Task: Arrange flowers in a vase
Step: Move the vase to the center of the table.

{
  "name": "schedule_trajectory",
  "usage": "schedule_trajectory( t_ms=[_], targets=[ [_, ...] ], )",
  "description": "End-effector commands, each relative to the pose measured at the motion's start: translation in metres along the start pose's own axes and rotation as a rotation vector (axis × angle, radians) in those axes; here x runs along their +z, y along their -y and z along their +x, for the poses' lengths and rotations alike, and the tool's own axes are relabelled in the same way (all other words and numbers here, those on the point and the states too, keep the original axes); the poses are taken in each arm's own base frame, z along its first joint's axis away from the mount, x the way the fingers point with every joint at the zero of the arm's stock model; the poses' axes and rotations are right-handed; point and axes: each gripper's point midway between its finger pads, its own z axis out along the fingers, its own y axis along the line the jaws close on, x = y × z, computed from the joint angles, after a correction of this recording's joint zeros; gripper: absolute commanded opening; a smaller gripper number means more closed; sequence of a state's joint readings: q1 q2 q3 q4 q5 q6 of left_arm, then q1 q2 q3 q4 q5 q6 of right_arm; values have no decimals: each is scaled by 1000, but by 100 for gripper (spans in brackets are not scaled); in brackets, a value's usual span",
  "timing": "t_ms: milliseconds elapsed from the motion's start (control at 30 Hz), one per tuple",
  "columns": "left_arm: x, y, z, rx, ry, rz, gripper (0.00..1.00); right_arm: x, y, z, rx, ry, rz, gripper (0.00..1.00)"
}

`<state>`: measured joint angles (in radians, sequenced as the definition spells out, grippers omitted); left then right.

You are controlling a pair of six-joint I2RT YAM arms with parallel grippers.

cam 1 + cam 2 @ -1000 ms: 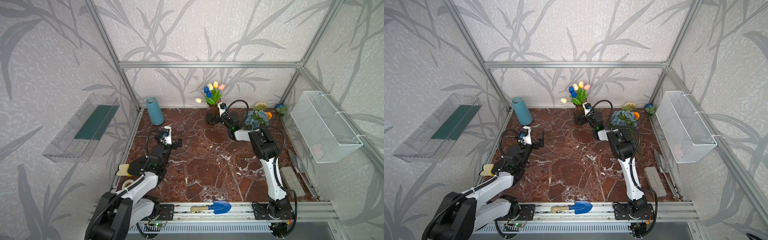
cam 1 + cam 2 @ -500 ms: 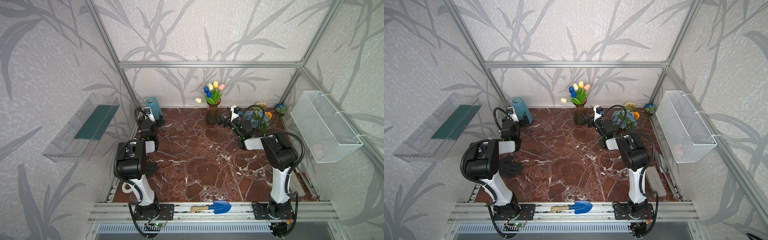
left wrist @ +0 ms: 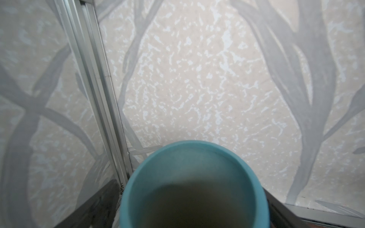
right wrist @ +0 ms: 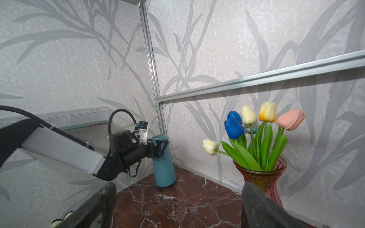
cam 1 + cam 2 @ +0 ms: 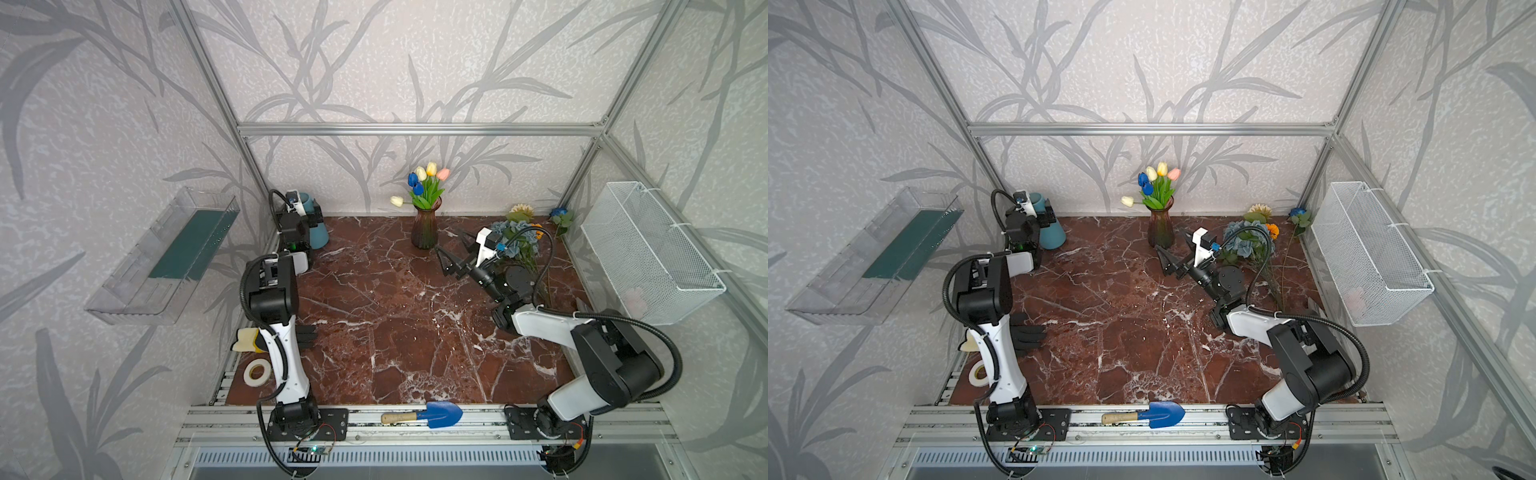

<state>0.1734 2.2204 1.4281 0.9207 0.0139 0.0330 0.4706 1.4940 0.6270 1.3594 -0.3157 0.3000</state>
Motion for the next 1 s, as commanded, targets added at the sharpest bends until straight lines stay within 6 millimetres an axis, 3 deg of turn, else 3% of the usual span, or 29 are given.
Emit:
schedule_trajectory(
  t_ms=[0,100,333,433,700,800,867,967],
  targets=[
    [9,-11,20,9,-47,-12,99,-11,-17,-28,-1,60,-41,99],
    [9,-7,26,8,-49,11,99,-20,-21,-35,-19,54,-28,99],
    [17,-3,40,15,-63,37,87,-29,-26,-41,-26,49,-29,99],
    [19,-2,40,19,-64,41,78,-33,-24,-38,-33,28,-11,99],
    [11,1,34,10,-49,61,39,-44,9,-18,-24,-83,176,99],
    [-3,8,24,-19,-28,91,16,-46,26,-13,-12,-136,260,99],
    [-20,18,7,-35,10,117,12,-47,45,-10,17,-189,332,99],
    [-63,49,-22,-40,68,185,6,-52,74,-4,56,-291,427,99]
  ],
)
